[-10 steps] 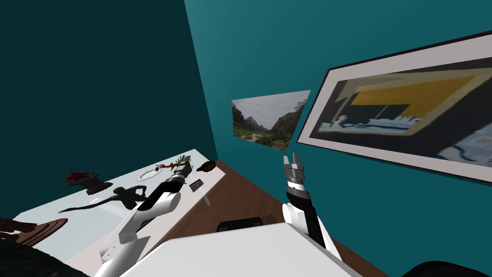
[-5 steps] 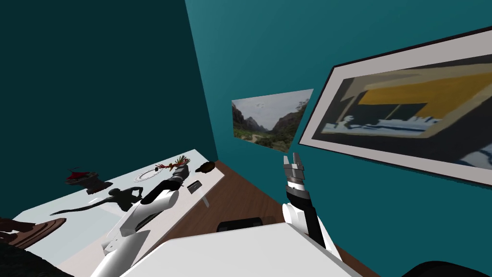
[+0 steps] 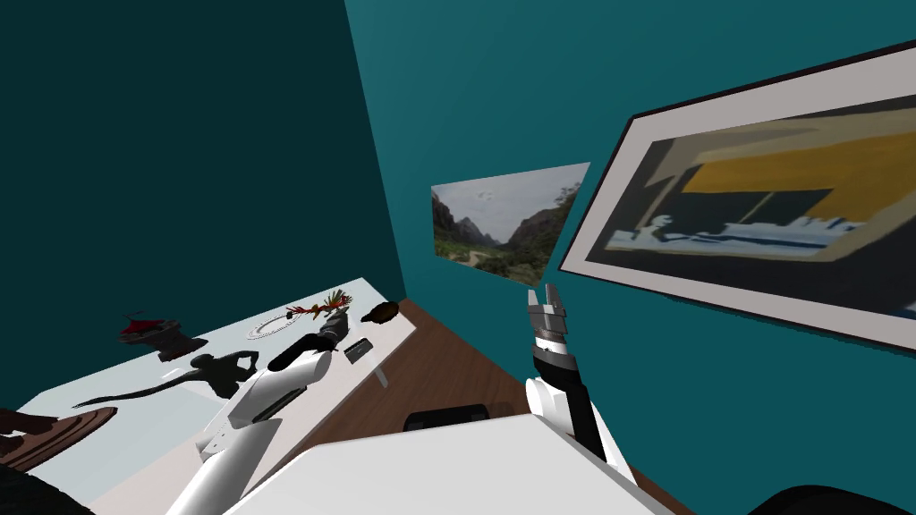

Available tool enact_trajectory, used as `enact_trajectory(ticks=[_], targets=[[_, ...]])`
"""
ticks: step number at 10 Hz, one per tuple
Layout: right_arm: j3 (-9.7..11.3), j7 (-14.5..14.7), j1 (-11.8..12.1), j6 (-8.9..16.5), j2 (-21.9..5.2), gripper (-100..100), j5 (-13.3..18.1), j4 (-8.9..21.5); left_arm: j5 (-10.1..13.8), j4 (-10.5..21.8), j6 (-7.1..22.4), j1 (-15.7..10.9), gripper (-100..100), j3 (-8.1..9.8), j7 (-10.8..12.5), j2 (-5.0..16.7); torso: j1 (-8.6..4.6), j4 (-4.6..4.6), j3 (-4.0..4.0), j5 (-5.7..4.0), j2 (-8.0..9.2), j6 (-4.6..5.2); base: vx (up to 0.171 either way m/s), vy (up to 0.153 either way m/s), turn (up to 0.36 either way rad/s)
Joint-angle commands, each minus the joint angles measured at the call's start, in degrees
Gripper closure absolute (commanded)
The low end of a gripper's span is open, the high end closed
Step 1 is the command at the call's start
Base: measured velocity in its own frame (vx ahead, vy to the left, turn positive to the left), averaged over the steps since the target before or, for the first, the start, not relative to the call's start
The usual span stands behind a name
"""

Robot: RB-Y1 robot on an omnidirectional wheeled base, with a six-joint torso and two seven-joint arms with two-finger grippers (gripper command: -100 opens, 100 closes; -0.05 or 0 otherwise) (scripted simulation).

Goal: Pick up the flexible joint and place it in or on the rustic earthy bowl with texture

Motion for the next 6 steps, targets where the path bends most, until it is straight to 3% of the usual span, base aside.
enact_trajectory(ticks=[1,2,3,5,6], targets=[[0.00,0.00,0.00,0.00,0.00,0,0.00,0.00,-0.33,1.60,2.86,-0.75,-100,0.48,-0.13,-0.06,0.00,0.00,0.00,0.00,0.00,0.00,0.065,-0.044,0.026],[0.00,0.00,0.00,0.00,0.00,0,0.00,0.00,-0.33,1.60,4.12,-0.75,-100,0.48,-0.13,-0.06,0.01,-0.01,-0.01,0.00,0.00,0.00,0.025,-0.018,0.002],[0.00,0.00,-0.01,0.00,0.00,0,0.00,0.00,-0.56,4.28,6.10,-2.07,-100,1.47,-0.29,0.27,0.08,0.01,0.05,0.01,0.11,0.00,0.036,-0.033,0.042],[0.00,0.00,0.00,0.00,0.00,0,0.00,0.00,-0.56,4.30,8.28,-2.07,-100,1.47,-0.29,0.27,0.05,0.01,0.04,0.00,0.07,0.00,0.036,-0.022,0.015],[0.00,0.00,-0.01,0.00,0.00,0,0.00,0.00,-0.86,6.97,10.37,-3.36,-100,2.43,-0.46,0.57,0.11,0.02,0.07,0.02,0.13,0.00,0.047,-0.025,0.036]])
